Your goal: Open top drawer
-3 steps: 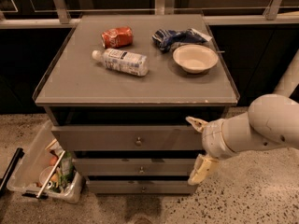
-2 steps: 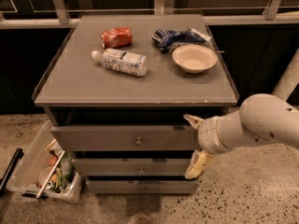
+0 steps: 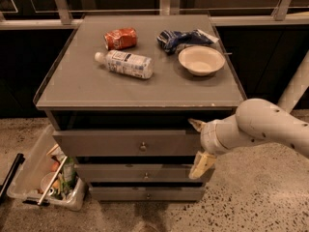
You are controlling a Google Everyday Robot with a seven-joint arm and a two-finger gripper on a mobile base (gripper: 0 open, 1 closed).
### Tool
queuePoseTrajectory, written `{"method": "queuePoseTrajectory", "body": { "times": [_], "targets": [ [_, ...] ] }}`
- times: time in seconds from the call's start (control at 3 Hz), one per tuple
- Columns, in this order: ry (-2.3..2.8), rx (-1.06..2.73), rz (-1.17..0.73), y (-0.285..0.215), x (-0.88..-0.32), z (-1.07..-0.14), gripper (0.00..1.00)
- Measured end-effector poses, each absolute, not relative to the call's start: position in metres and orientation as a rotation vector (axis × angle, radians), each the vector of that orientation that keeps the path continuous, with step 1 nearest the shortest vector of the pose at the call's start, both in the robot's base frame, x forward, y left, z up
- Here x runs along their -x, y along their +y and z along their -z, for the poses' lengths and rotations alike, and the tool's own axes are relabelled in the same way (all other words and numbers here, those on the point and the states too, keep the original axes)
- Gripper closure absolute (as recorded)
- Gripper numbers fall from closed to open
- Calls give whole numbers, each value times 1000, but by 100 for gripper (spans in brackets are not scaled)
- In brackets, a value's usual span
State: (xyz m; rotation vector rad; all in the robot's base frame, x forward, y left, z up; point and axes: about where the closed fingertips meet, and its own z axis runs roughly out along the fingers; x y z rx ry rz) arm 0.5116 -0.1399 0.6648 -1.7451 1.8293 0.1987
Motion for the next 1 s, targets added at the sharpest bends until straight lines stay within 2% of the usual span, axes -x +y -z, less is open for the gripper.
{"method": "queuePoseTrajectory", "body": {
  "times": [0.67, 1.0],
  "targets": [
    [1833, 1746, -191, -145, -541, -643, 0],
    [1833, 1746, -191, -145, -542, -643, 19]
  ]
}}
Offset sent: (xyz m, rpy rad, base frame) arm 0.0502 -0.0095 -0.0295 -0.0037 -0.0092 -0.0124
